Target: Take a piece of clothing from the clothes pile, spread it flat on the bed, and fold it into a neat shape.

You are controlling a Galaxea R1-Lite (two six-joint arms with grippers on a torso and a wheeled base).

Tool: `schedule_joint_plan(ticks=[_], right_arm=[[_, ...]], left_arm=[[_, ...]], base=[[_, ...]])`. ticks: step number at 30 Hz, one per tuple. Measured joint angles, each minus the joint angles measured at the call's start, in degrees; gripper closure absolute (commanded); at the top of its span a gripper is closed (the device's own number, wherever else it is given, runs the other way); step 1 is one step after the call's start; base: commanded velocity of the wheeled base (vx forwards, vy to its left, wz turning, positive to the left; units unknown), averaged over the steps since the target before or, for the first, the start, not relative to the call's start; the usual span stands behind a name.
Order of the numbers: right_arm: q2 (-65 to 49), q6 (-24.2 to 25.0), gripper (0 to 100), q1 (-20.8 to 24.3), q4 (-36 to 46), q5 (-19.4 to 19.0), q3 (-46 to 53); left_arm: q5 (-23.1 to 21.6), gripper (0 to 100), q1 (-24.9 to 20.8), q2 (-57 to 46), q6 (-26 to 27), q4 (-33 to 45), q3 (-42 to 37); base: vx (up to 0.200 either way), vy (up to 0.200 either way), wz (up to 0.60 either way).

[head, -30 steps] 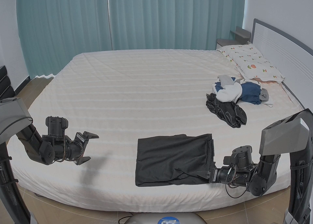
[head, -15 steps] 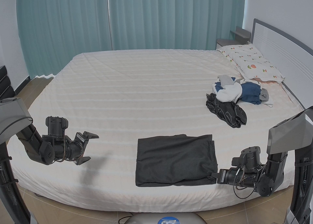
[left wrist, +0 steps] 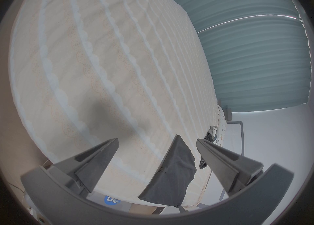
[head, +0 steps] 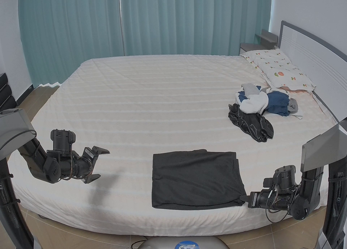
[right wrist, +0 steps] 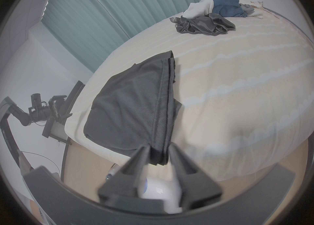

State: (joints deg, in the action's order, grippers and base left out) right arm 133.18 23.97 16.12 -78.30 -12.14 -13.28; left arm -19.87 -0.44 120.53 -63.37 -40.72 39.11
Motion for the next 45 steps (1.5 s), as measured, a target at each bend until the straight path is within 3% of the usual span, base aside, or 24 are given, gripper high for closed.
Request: schedule_joint_plan(ticks=[5,15,26,34,35,45], right_arm=[[0.7,-2.1,0,-1.3,-0.5,0.4,0.2],[0.0,-1.3,0,-3.5,-1.3,0.4,-5.4],[2.8,8.7,0,-4.1,19.1,1.7,-32.4],[7.8,14.9,0,-4.0,27.4,2.2,-45.6],[8.3,15.4,100,-4.0,27.4,2.2,-46.2],[10.0,16.8,100,-4.0,27.1,2.2,-47.1]], left_arm=[[0.0,0,0.0,0.0,0.0,0.0,0.0],[0.0,0,0.0,0.0,-0.1,0.0,0.0],[0.2,0,0.0,0.1,0.0,0.0,0.0],[0.4,0,0.0,0.2,0.0,-0.4,-0.2],[0.4,0,0.0,0.2,0.0,-0.4,-0.2],[0.4,0,-0.1,0.3,0.0,-0.4,-0.3]], base=[[0.000,0.000,0.00],[0.000,0.000,0.00],[0.000,0.000,0.00],[0.075,0.000,0.00],[0.000,0.000,0.00],[0.000,0.000,0.00]])
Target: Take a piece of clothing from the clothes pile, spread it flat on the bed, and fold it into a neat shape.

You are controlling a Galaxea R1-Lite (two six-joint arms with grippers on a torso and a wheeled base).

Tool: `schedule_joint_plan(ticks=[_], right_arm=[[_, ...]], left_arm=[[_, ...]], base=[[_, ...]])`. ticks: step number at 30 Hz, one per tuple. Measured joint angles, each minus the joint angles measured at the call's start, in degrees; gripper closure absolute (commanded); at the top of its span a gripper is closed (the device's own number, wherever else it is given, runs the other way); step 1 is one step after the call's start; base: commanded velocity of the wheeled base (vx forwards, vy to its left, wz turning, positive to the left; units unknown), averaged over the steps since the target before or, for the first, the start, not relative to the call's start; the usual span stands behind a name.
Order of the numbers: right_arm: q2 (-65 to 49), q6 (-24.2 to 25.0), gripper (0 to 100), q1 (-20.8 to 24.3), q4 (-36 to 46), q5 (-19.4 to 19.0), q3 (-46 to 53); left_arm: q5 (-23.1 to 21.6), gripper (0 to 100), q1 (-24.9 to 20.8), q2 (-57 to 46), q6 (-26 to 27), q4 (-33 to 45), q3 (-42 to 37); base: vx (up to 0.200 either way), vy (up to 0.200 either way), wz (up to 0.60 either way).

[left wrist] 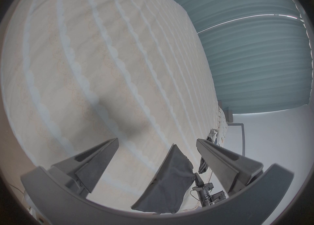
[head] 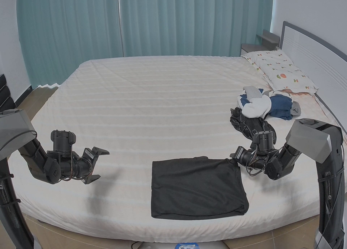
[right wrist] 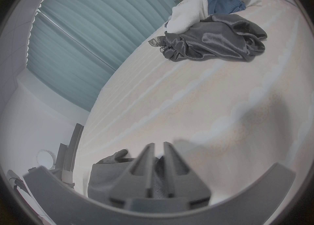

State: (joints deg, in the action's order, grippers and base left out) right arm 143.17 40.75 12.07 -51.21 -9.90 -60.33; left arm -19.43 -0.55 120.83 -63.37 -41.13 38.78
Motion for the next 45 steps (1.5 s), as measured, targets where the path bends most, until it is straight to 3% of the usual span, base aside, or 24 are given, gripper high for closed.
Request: schedule_joint_plan(ticks=[13,28,29,39,45], right_arm=[[-0.1,3.0,100,-1.5,-0.4,0.6,0.6],[0.7,3.1,100,-3.3,-0.4,1.7,1.7],[0.7,3.1,0,-3.3,-0.3,1.6,1.7],[0.4,3.2,0,-3.8,-2.3,1.6,3.0],[-4.9,2.6,0,-5.2,-4.5,1.6,10.9]], left_arm=[[-0.1,0,0.0,0.1,0.0,0.0,0.0],[-0.1,0,0.0,0.1,0.0,0.0,0.1],[-0.1,0,0.0,0.1,0.0,0.0,0.1],[-0.1,0,0.0,0.1,0.0,0.0,0.0],[-0.1,0,0.0,0.0,0.0,0.0,-0.2]], base=[[0.000,0.000,0.00],[0.000,0.000,0.00],[0.000,0.000,0.00],[0.000,0.000,0.00],[0.000,0.000,0.00]])
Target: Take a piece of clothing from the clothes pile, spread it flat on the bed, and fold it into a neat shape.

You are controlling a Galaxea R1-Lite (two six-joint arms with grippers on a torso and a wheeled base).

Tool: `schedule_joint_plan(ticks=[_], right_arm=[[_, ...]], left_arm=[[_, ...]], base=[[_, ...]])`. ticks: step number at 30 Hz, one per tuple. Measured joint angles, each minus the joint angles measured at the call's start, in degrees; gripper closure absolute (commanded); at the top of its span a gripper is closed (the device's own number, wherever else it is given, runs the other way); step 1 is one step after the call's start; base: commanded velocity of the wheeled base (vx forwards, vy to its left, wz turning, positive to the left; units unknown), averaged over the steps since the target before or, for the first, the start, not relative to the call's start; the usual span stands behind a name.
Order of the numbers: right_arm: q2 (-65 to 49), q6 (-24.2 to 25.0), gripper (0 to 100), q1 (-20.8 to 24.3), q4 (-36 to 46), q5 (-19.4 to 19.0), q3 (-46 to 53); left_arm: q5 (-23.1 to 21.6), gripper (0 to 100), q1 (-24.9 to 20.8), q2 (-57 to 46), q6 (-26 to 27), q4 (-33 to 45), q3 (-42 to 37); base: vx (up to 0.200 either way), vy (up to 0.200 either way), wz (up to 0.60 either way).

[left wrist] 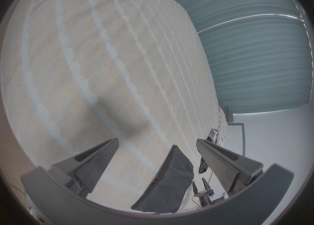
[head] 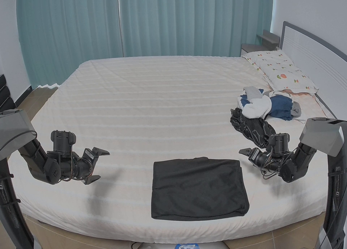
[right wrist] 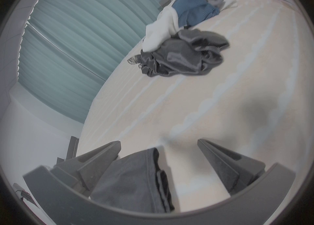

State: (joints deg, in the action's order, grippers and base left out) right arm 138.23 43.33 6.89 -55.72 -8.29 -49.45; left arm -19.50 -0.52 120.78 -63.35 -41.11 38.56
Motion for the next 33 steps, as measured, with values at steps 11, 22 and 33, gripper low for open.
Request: schedule_joint_plan(ticks=[11,22,33], right_arm=[[-24.0,-6.3,0,-3.0,-3.8,-0.2,20.8],[-54.7,-16.3,0,-5.4,-0.4,-0.4,34.9],[-86.5,-25.2,0,-6.6,22.8,-0.4,40.2]], left_arm=[[1.8,0,0.1,-10.8,5.7,0.1,-3.3],[7.6,0,-0.2,-36.3,16.6,0.4,-11.5],[13.9,0,-0.2,-59.1,29.5,1.4,-20.7]], base=[[0.000,0.000,0.00],[0.000,0.000,0.00],[0.000,0.000,0.00]])
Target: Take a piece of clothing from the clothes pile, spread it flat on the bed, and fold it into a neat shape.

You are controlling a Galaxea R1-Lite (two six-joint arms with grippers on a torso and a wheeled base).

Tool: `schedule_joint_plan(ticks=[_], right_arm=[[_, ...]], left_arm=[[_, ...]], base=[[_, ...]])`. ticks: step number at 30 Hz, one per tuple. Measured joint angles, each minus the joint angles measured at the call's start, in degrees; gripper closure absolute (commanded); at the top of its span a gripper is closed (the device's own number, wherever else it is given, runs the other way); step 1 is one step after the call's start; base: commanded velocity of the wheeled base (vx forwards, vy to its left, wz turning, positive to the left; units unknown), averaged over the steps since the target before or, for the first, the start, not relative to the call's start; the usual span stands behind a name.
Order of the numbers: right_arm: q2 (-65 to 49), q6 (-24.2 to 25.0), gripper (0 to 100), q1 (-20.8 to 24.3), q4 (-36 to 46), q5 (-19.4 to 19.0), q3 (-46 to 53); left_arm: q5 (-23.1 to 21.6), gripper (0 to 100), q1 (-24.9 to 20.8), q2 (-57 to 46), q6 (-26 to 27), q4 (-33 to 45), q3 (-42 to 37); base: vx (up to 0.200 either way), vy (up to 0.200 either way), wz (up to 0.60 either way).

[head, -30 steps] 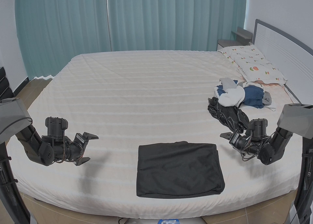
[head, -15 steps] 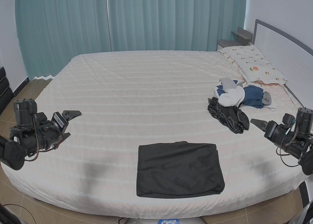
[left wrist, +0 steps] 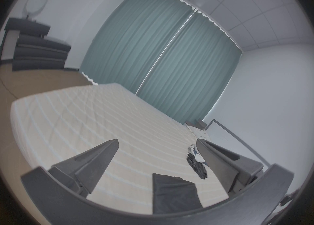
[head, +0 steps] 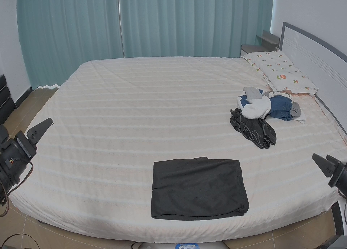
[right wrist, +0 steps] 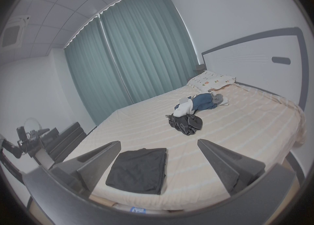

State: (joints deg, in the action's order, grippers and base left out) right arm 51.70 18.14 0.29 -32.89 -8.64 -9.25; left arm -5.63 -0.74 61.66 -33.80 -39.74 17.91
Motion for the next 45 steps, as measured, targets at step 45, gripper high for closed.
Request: schedule_joint_plan(ticks=[45], right_arm=[[-51.1,-22.2,0,-0.3,31.9,6.2,8.3]], left_arm=[[2.9,0,0.6,-61.1,33.4,37.1,-16.9]], base=[[0.000,0.000,0.00]])
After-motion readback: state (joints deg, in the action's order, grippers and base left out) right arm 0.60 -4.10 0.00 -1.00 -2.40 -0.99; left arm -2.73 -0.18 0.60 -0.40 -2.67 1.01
